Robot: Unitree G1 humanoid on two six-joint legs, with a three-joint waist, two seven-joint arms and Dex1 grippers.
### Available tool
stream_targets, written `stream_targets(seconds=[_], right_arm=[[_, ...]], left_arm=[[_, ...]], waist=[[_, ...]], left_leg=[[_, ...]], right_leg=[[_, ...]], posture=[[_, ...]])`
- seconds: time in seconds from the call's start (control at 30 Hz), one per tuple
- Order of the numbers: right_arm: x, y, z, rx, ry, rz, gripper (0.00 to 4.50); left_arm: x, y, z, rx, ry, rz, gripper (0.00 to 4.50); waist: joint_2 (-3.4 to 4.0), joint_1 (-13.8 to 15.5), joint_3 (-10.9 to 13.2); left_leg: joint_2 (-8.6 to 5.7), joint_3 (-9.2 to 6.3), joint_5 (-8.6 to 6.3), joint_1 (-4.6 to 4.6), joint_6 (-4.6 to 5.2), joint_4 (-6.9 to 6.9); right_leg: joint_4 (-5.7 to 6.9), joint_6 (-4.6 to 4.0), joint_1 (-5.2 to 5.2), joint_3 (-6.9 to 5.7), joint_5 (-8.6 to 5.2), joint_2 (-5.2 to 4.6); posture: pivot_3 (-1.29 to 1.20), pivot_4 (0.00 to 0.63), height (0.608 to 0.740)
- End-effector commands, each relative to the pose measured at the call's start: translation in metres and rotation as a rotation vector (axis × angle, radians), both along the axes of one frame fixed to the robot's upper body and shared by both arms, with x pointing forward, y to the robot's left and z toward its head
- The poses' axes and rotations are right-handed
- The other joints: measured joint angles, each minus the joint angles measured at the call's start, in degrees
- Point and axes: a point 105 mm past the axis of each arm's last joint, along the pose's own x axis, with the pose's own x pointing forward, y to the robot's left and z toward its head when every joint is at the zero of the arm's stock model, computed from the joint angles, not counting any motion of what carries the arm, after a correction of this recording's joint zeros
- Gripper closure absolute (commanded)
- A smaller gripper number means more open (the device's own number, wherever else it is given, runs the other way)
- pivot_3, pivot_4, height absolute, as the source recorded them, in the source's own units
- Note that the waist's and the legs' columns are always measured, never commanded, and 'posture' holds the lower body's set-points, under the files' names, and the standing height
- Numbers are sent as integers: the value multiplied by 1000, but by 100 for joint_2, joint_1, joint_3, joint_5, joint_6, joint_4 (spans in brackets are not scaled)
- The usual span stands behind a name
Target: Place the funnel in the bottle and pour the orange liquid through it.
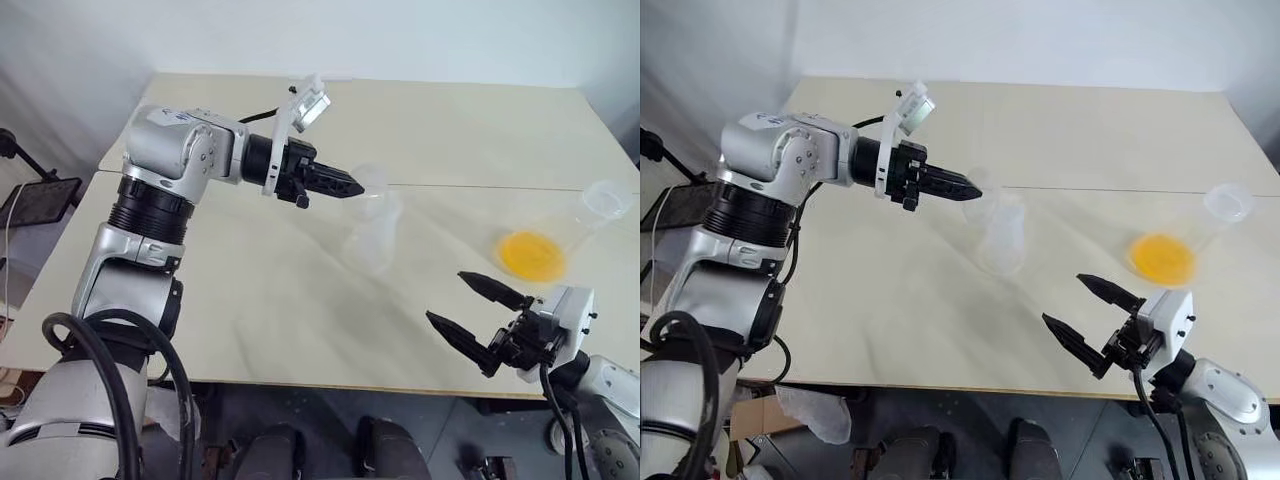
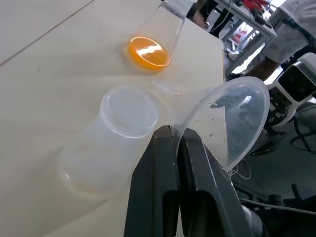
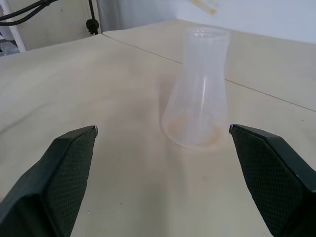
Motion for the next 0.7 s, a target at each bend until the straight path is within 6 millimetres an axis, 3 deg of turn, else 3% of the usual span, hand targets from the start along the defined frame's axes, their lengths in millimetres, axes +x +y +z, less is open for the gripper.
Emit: stream_targets(seconds=[0.03,0.47,0.7], right_arm=[[-6,4,10,2,-63,-2,0],[-6,8,6,16,-76,-21,0],[-5,12,3,26,-80,-18,0]], left_arm=[[5,-4,20,4,-59,21,4482],[0,1,28,63,11,-14,4482],[-6,3,22,120,42,-45,4482]], waist=[[0,13,0],[0,-6,0],[0,-9,0]], left_leg=[[-3,-1,0,0,1,1],[-3,0,1,0,1,-1],[-4,0,1,2,1,0]], right_leg=[[0,0,1,1,0,-2],[2,2,-1,3,0,-1],[4,2,-1,5,0,-2]], posture=[[0,150,740],[0,150,740],[0,150,740]])
